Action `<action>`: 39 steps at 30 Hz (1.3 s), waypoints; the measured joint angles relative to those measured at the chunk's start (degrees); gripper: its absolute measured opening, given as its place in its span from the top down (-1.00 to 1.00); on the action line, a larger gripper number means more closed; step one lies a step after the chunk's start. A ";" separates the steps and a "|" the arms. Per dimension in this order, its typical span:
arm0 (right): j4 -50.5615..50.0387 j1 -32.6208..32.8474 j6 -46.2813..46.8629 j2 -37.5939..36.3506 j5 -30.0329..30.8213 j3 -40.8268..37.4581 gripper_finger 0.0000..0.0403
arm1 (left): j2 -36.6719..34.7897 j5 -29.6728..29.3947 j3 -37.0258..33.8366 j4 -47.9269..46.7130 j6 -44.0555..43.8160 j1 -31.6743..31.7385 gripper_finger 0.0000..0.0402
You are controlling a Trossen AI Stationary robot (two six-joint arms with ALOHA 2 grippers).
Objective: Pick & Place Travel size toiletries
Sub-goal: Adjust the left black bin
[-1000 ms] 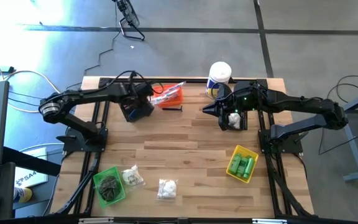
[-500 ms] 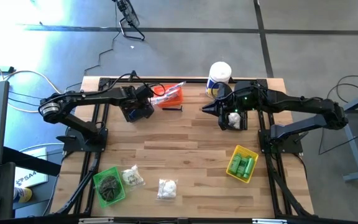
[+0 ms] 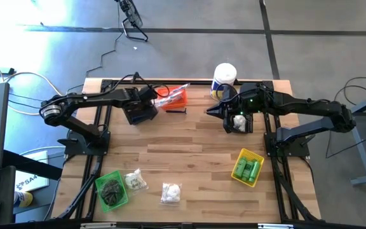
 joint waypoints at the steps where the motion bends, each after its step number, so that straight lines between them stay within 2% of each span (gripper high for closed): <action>1: 0.04 0.00 -0.09 0.00 0.00 0.00 0.81 | 0.00 0.00 0.61 0.09 -0.71 0.00 0.22; 6: 1.32 0.00 -0.79 0.01 0.00 0.00 0.81 | 0.00 0.97 4.12 0.14 -4.38 -0.02 0.21; 11: 2.01 0.00 -1.47 0.02 0.00 0.00 0.81 | 0.00 4.48 6.90 0.90 -8.02 -0.20 0.21; 17: 1.94 0.29 -1.45 0.02 -0.12 0.00 0.81 | 0.00 5.79 7.40 8.60 -7.79 -5.48 0.23; 21: 1.41 0.33 -1.45 0.02 -0.19 0.00 0.81 | 0.00 5.79 7.40 13.00 -7.77 -9.85 0.36; 28: 0.96 0.28 -1.49 0.02 -0.20 0.00 0.81 | 0.00 6.91 7.40 21.65 -6.01 -15.44 0.75; 32: 0.72 0.28 -1.56 0.01 -0.20 0.00 0.81 | 0.00 6.95 7.40 23.15 -6.05 -18.71 0.95; 35: -0.14 0.28 -1.76 0.01 -0.20 0.00 0.81 | 0.00 4.87 5.71 27.92 -6.83 -21.39 0.98; 39: -1.71 0.28 -4.40 0.00 -0.20 0.00 0.81 | 0.00 2.44 1.58 39.60 -6.65 -25.82 0.97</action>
